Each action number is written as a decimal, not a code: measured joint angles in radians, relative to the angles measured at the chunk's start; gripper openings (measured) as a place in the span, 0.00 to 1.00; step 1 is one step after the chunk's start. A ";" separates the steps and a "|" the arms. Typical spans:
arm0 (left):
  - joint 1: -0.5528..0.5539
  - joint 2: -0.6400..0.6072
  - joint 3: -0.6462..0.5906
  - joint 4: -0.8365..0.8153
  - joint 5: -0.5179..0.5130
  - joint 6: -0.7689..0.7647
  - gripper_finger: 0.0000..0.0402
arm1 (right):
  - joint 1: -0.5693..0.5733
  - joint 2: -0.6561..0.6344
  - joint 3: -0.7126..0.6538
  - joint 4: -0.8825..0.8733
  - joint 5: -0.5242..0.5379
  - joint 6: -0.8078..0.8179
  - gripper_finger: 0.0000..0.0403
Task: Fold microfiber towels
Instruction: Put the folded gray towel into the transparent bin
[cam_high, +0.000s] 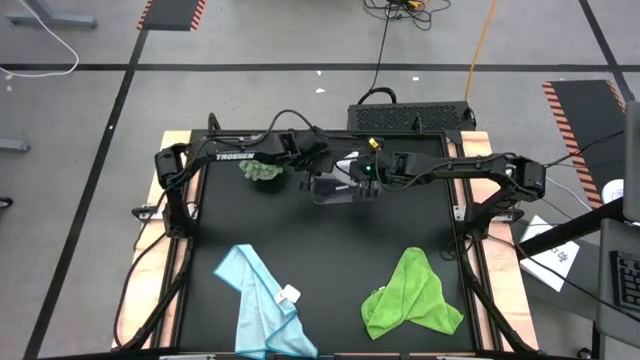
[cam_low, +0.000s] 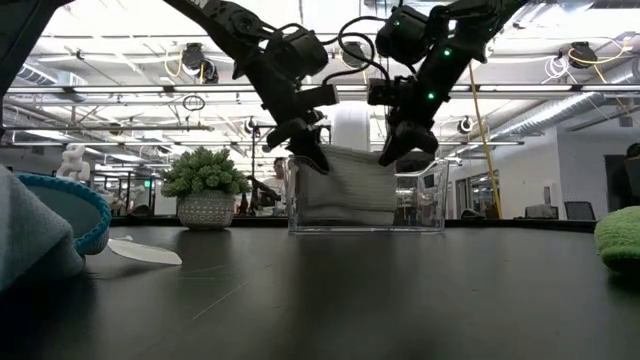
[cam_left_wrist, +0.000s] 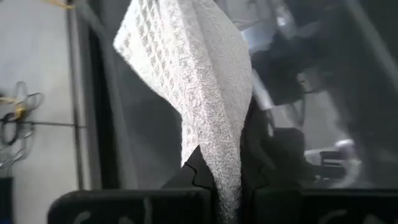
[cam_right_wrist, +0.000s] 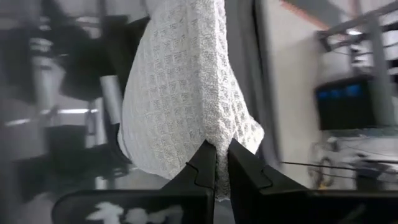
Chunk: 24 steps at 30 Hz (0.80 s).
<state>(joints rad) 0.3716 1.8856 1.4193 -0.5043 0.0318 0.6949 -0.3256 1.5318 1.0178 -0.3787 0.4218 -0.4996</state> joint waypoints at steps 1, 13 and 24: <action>-0.006 0.002 -0.001 -0.012 0.010 -0.001 0.04 | 0.000 0.000 -0.005 -0.011 -0.042 0.012 0.02; -0.074 -0.001 -0.004 -0.130 0.090 0.033 0.19 | -0.009 -0.003 -0.022 -0.117 -0.100 0.138 0.23; -0.068 -0.006 -0.004 -0.090 0.098 -0.014 0.20 | -0.011 -0.003 -0.024 -0.064 -0.127 0.123 0.26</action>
<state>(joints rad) 0.3035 1.8801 1.4155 -0.5945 0.1295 0.6811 -0.3365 1.5284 0.9943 -0.4427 0.2953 -0.3767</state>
